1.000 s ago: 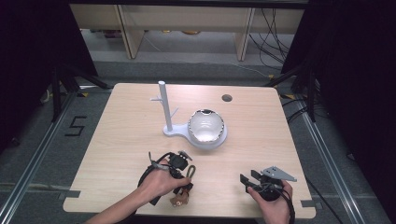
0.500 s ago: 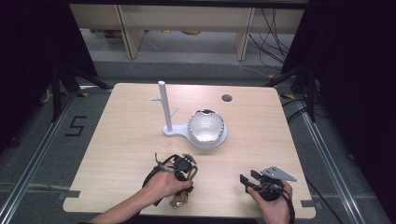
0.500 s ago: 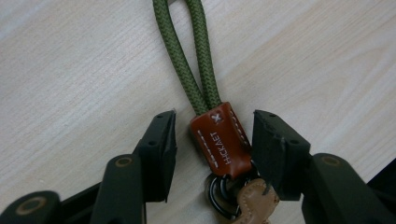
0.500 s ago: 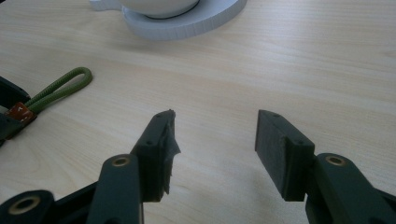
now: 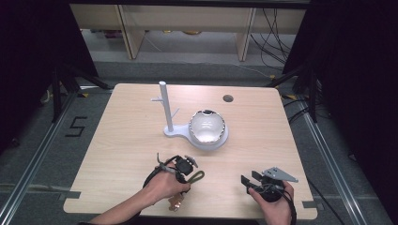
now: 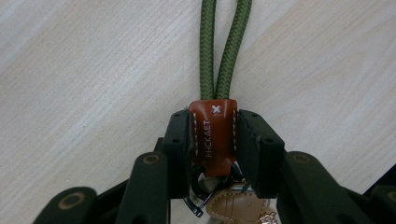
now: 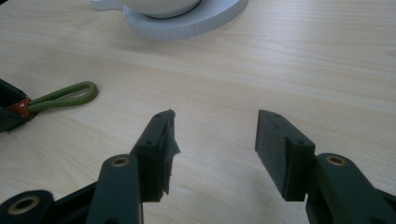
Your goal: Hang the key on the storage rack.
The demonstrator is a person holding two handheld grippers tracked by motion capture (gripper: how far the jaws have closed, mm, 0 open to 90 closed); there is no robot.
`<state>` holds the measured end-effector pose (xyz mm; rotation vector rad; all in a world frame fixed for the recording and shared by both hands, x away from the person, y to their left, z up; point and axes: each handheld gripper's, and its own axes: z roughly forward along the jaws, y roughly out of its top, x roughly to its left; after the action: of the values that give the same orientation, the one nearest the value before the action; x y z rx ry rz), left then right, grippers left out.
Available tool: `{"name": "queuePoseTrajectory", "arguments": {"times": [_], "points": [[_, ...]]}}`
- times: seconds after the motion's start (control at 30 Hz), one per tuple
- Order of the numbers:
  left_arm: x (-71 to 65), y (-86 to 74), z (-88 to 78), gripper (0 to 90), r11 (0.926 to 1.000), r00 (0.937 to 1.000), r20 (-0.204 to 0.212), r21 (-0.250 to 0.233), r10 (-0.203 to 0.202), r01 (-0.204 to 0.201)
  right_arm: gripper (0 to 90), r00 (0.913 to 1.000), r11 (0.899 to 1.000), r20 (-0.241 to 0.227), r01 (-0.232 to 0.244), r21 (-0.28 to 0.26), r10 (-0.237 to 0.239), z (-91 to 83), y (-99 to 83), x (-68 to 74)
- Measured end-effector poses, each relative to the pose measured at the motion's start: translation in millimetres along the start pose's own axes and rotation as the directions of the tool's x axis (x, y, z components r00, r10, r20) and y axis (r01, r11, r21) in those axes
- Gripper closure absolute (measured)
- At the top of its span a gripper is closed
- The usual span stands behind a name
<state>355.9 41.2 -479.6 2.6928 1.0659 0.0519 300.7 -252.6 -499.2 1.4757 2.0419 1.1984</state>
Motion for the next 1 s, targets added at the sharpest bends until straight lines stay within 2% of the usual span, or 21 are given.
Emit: {"name": "queuePoseTrajectory", "arguments": {"times": [0.07, 0.1, 0.2, 0.23, 0.33, 0.4, 0.43, 0.5, 0.57, 0.6, 0.63, 0.7, 0.73, 0.77, 0.8, 0.83, 0.87, 0.93, 0.97, 1.0], "points": [[-1.5, 0.5, -0.9, 64.0, 0.9995, 0.9996, -0.009, 0.018, 0.027, -0.027, 48.2, 0.9999, 1.000, -0.009, -0.007, 0.000, 0.007, -0.1, 0.0, 0.5], [-2.5, 0.5, -0.5, 63.9, 0.9994, 0.9994, -0.013, 0.013, 0.031, -0.031, 48.2, 1.0000, 1.000, -0.005, -0.003, 0.012, 0.003, -1.0, 0.2, 0.5], [-3.9, -0.2, -0.5, 65.4, 0.9986, 0.9985, -0.019, 0.009, 0.052, -0.051, 48.2, 1.0000, 1.000, 0.000, -0.002, 0.002, 0.002, -0.1, -0.2, 0.1], [-3.0, -0.6, -0.8, 66.0, 0.9973, 0.9973, -0.015, 0.008, 0.072, -0.072, 48.2, 1.0000, 1.000, -0.001, 0.002, -0.007, -0.002, 0.8, -0.5, -0.5], [-2.0, -2.8, -1.2, 67.7, 0.9955, 0.9955, -0.008, -0.005, 0.094, -0.094, 48.2, 0.9998, 1.000, -0.016, -0.008, -0.004, 0.008, 0.1, -0.6, -0.3], [-1.8, -4.0, -0.4, 68.3, 0.9945, 0.9947, -0.007, -0.022, 0.102, -0.102, 48.2, 0.9999, 1.000, -0.014, -0.006, -0.005, 0.006, 0.4, -0.9, -0.6], [-1.3, -4.5, -1.2, 68.5, 0.9941, 0.9943, -0.003, -0.019, 0.107, -0.107, 48.2, 1.0000, 1.000, 0.002, 0.000, 0.006, 0.000, -0.6, -0.7, -0.7], [0.7, -5.4, -1.3, 68.8, 0.9928, 0.9931, 0.007, -0.029, 0.117, -0.116, 48.2, 0.9992, 0.999, 0.000, -0.041, 0.022, 0.041, -2.3, -0.9, 2.8], [1.8, -6.8, -1.5, 68.9, 0.9933, 0.9938, 0.020, -0.039, 0.109, -0.109, 48.2, 0.9997, 1.000, -0.002, -0.025, 0.014, 0.025, -1.6, -0.9, 1.6], [3.7, -7.5, -1.5, 68.9, 0.9918, 0.9925, 0.025, -0.047, 0.120, -0.119, 48.2, 0.9996, 1.000, -0.002, -0.027, 0.014, 0.027, -1.7, -0.9, 1.7], [4.3, -8.8, -1.6, 68.9, 0.9920, 0.9929, 0.033, -0.058, 0.114, -0.112, 48.2, 0.9996, 0.999, 0.002, -0.030, 0.015, 0.030, -1.7, -1.0, 1.9], [5.6, -10.0, -2.0, 68.9, 0.9901, 0.9915, 0.031, -0.065, 0.126, -0.124, 48.2, 1.0000, 1.000, 0.002, -0.006, 0.003, 0.006, -0.6, -1.0, -0.4], [6.4, -12.7, -2.7, 68.9, 0.9878, 0.9913, 0.027, -0.091, 0.129, -0.126, 48.2, 0.9999, 1.000, -0.009, -0.008, -0.006, 0.008, 0.1, -1.2, -0.5], [7.4, -14.5, -3.7, 68.9, 0.9848, 0.9901, 0.026, -0.110, 0.138, -0.134, 48.2, 0.9993, 0.999, -0.003, -0.036, 0.003, 0.036, -0.9, -1.3, 2.0], [7.5, -15.6, -4.1, 68.9, 0.9832, 0.9901, 0.027, -0.125, 0.138, -0.133, 48.2, 1.0000, 1.000, 0.004, 0.003, -0.009, -0.003, -0.9, -0.9, -0.5], [8.9, -17.3, -5.5, 68.9, 0.9765, 0.9868, 0.028, -0.151, 0.160, -0.154, 48.2, 0.9994, 0.999, -0.001, -0.034, 0.001, 0.034, -1.1, -1.4, 2.3], [9.4, -18.5, -6.2, 68.9, 0.9734, 0.9861, 0.032, -0.168, 0.163, -0.155, 48.2, 0.9992, 0.999, 0.002, -0.041, 0.000, 0.041, -1.3, -1.5, 3.1], [10.5, -21.8, -8.3, 68.9, 0.9660, 0.9853, 0.032, -0.205, 0.168, -0.158, 48.2, 0.9994, 0.999, 0.007, -0.035, 0.007, 0.034, -2.0, -1.2, 2.9], [8.7, -24.2, -8.1, 68.8, 0.9604, 0.9896, 0.045, -0.251, 0.137, -0.122, 48.1, 0.9996, 1.000, 0.008, -0.027, 0.004, 0.027, -2.0, -1.1, 2.4], [9.9, -25.4, -9.4, 68.8, 0.9532, 0.9879, 0.040, -0.271, 0.150, -0.133, 48.2, 0.9994, 0.999, 0.005, -0.035, 0.005, 0.035, -1.9, -1.2, 3.2]]}}
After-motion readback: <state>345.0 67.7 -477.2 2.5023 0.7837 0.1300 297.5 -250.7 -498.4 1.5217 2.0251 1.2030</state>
